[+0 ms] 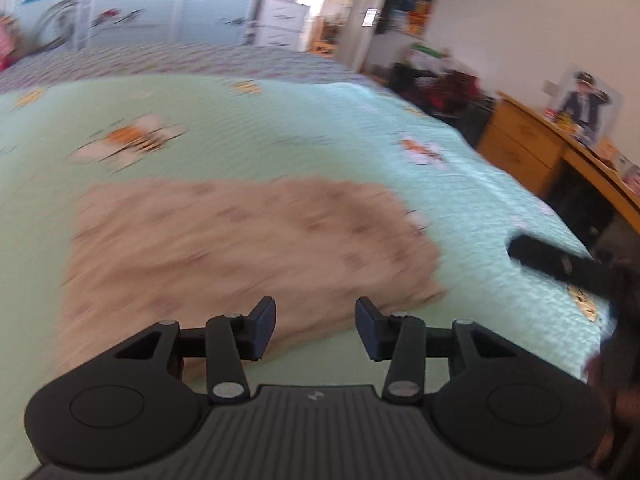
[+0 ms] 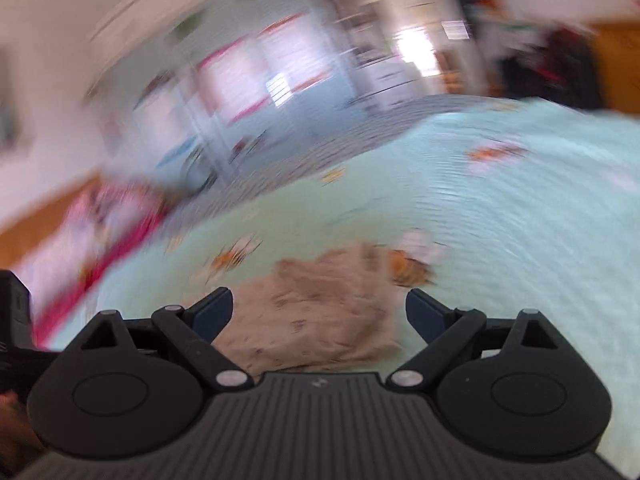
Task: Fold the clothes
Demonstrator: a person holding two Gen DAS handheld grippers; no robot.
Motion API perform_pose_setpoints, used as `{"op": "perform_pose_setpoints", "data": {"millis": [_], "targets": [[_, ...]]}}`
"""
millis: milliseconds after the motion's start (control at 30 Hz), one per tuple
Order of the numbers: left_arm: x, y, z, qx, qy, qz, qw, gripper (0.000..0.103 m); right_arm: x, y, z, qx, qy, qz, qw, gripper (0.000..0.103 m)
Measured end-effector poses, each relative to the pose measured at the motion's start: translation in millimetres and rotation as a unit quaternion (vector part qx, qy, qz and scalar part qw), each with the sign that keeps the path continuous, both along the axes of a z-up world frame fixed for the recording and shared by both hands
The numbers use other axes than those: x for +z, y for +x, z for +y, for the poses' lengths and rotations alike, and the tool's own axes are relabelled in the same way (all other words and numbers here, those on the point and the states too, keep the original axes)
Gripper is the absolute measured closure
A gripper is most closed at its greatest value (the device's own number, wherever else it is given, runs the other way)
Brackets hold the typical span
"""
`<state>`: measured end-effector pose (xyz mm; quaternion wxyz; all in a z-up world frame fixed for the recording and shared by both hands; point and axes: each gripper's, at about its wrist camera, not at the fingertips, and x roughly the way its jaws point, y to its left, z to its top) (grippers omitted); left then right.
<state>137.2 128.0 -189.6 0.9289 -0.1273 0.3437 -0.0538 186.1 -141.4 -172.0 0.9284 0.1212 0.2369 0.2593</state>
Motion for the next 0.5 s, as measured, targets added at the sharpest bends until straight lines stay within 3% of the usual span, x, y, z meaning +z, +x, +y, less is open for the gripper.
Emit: {"op": "perform_pose_setpoints", "data": {"millis": [167, 300, 400, 500], "targets": [[-12.1, -38.8, 27.9, 0.013, -0.014, 0.014, 0.9997, 0.057, 23.9, 49.3, 56.4, 0.100, -0.128, -0.062, 0.985, 0.009], [-25.4, -53.3, 47.2, 0.025, -0.035, 0.027, 0.9987, 0.057, 16.1, 92.7, 93.7, 0.159, -0.196, -0.046, 0.967, 0.010], [-31.4, -56.5, 58.6, 0.028, -0.048, 0.030, 0.9980, 0.057, 2.1, 112.7, 115.8, 0.191, -0.226, -0.030, 0.955, 0.020], [-34.0, -59.6, 66.1, 0.026, -0.057, 0.027, 0.9977, 0.057, -9.0, 129.9, 124.6, 0.197, -0.228, -0.007, 0.954, 0.030]]}}
